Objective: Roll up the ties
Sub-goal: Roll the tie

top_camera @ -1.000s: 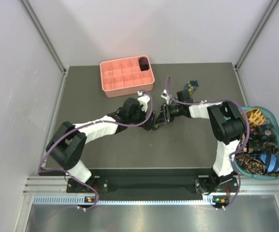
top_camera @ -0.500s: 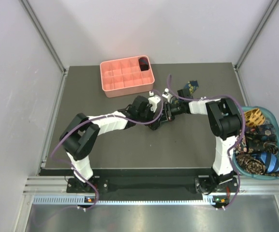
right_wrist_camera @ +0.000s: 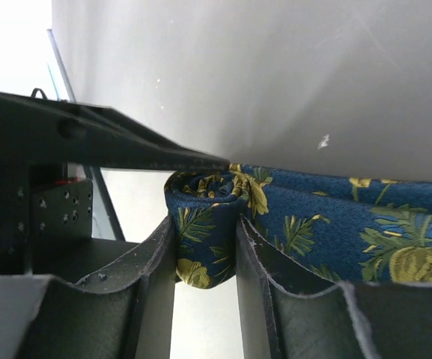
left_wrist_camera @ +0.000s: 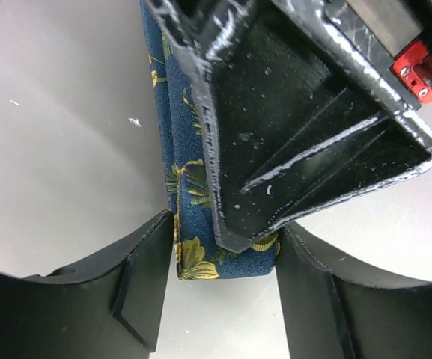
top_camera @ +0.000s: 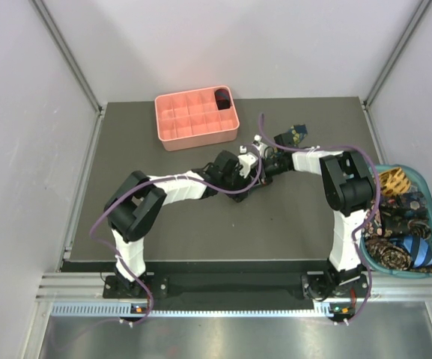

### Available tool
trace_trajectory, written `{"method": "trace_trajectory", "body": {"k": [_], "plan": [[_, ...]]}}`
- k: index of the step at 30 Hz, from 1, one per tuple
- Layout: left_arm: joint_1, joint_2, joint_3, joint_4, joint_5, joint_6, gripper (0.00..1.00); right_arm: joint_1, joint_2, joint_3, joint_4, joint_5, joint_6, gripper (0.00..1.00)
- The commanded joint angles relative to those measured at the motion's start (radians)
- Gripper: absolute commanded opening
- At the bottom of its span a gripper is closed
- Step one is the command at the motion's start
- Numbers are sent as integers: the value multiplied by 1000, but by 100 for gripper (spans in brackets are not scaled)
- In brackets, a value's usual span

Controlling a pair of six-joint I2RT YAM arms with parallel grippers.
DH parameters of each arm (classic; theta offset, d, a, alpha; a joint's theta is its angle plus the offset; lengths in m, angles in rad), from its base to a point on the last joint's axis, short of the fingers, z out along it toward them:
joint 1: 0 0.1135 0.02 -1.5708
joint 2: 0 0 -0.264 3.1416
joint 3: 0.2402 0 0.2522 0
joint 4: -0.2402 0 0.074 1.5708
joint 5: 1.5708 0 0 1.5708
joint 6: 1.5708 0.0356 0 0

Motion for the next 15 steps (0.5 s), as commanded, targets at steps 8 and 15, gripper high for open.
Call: {"method": "trace_trajectory", "body": {"k": [8,15], "plan": [[-25,29,56,-68,-41,17,46,-17,49,18,-95,263,-102,4],[-32,-4,41,-125,-70,-17,37,25,43,-2,-92,262,-104,4]]}}
